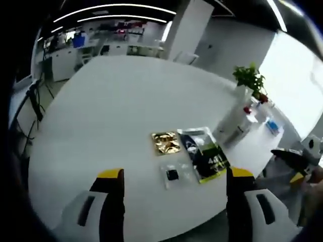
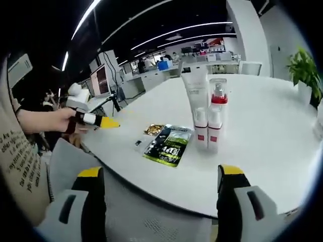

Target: Arrange the skincare products in the storage area until every visible bottle or jar stands upright without overlapping.

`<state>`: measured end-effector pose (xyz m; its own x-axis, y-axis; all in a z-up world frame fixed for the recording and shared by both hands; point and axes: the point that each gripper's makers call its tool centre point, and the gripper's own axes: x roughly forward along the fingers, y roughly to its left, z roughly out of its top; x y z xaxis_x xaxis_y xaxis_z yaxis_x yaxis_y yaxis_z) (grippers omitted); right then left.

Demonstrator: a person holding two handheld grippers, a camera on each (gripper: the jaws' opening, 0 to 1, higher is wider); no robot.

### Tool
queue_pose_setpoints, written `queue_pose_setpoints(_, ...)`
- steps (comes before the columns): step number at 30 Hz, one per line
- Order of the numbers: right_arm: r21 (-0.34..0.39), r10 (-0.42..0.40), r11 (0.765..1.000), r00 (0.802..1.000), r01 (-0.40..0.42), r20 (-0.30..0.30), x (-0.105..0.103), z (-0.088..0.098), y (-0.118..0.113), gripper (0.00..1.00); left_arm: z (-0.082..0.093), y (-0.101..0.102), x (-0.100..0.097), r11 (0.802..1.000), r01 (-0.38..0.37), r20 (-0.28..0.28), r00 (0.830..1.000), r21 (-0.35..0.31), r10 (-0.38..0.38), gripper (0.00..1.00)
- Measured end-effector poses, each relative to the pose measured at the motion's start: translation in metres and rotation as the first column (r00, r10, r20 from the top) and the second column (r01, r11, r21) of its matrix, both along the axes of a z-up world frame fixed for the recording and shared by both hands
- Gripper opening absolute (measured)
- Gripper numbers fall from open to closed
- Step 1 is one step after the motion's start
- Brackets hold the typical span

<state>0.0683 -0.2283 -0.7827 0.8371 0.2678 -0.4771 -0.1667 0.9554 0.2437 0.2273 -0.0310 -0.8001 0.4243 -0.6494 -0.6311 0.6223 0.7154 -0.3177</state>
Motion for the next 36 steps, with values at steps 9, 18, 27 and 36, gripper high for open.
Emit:
queue_pose_setpoints(9, -0.027, -0.004, 1.0, 1.0, 0.003, -0.019, 0.002, -0.005, -0.004, 0.93, 0.021, 0.02, -0.02, 0.999, 0.047, 0.059, 0.997, -0.023, -0.046, 0.92)
queue_pose_setpoints(18, -0.082, 0.0, 0.997, 1.0, -0.002, -0.024, 0.004, -0.009, -0.008, 0.93, 0.018, 0.031, -0.05, 0.996, 0.079, 0.062, 0.995, -0.045, -0.076, 0.97)
queue_pose_setpoints(27, -0.098, -0.011, 0.995, 1.0, 0.008, -0.029, 0.005, -0.011, -0.013, 0.92, 0.016, 0.031, -0.057, 0.994, 0.106, 0.077, 0.992, -0.034, -0.103, 0.97)
queue_pose_setpoints(36, -0.105, -0.003, 0.994, 1.0, 0.0, -0.027, 0.001, -0.01, -0.009, 0.91, 0.014, 0.033, -0.06, 0.993, 0.117, 0.061, 0.991, -0.033, -0.115, 0.96)
